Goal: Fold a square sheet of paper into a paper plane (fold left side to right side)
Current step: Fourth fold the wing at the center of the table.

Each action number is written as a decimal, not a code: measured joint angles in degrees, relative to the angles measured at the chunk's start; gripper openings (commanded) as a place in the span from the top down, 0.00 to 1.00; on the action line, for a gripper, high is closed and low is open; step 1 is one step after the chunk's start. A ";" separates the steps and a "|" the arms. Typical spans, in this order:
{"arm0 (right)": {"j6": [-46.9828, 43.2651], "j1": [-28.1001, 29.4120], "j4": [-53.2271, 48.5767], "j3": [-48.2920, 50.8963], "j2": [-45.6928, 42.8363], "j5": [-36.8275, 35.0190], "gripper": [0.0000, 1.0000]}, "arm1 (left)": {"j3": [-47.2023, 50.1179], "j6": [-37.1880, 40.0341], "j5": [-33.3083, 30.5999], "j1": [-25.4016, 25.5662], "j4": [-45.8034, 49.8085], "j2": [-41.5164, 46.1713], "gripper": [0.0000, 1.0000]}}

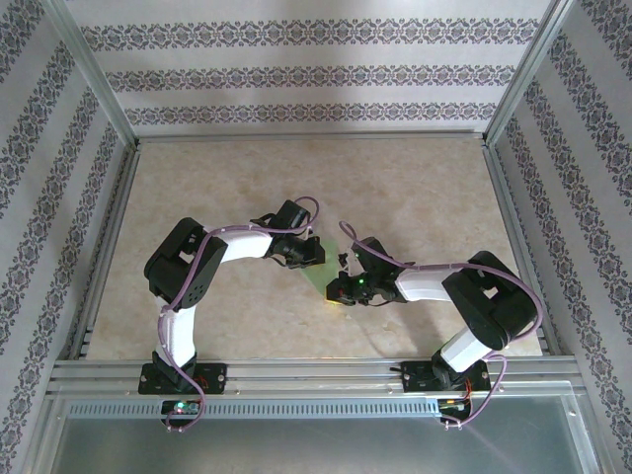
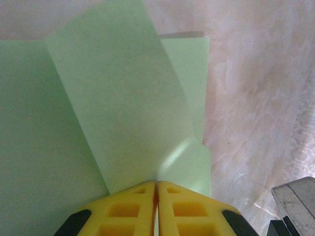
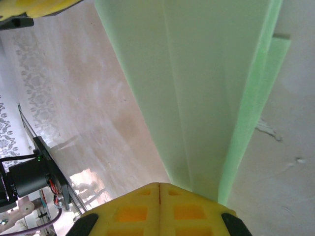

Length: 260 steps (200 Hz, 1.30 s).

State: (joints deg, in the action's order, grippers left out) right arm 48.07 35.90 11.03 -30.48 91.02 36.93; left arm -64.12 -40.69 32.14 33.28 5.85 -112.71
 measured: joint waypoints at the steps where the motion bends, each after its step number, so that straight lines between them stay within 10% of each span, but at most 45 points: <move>1: 0.00 0.00 0.00 0.00 0.00 0.00 1.00 | 0.02 0.00 -0.02 0.00 -0.02 0.00 0.89; 260: 0.00 1.40 2.58 4.07 -2.12 -0.81 1.00 | 0.00 -0.02 0.24 0.00 0.57 0.00 0.89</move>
State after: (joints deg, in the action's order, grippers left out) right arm 48.07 37.30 13.61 -26.41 88.90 36.12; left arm -64.12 -40.71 32.38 33.28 6.42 -112.71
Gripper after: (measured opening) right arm 0.060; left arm 0.108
